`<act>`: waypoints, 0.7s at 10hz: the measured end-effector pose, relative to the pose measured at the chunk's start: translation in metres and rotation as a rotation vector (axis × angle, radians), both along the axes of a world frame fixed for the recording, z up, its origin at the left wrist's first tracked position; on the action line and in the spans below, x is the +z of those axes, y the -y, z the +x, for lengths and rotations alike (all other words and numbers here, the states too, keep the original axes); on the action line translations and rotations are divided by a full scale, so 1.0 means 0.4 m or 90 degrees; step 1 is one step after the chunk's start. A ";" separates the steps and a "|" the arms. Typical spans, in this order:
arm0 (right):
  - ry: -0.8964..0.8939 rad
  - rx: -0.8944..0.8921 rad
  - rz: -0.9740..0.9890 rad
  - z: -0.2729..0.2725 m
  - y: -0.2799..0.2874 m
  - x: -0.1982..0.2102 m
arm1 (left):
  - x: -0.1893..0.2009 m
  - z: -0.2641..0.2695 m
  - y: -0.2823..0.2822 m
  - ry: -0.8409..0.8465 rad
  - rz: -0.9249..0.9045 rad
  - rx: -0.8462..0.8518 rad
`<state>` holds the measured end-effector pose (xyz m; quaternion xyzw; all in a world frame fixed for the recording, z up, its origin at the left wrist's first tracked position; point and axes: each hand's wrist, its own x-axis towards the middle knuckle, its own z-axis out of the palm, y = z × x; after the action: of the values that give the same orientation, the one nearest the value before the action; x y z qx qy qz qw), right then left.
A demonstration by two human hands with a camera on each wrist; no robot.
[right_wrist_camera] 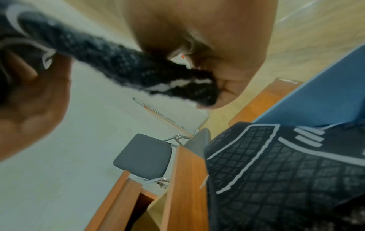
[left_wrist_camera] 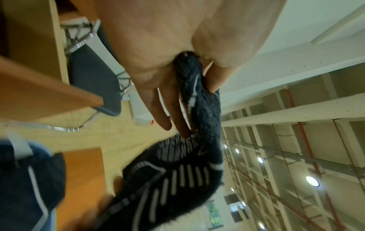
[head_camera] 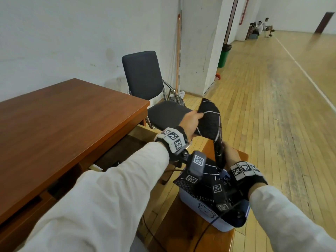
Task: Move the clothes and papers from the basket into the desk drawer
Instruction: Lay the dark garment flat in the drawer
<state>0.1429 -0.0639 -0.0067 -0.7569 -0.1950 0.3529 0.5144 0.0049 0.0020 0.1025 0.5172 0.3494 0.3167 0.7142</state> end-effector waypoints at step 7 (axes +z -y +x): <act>0.185 0.301 -0.056 -0.278 -0.192 0.064 | -0.237 -0.464 -0.282 -0.668 0.244 0.070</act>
<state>0.0316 0.0129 0.0190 -0.7544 -0.4224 0.3593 0.3512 -0.1806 0.1149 0.0076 0.7071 0.6203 0.1116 0.3205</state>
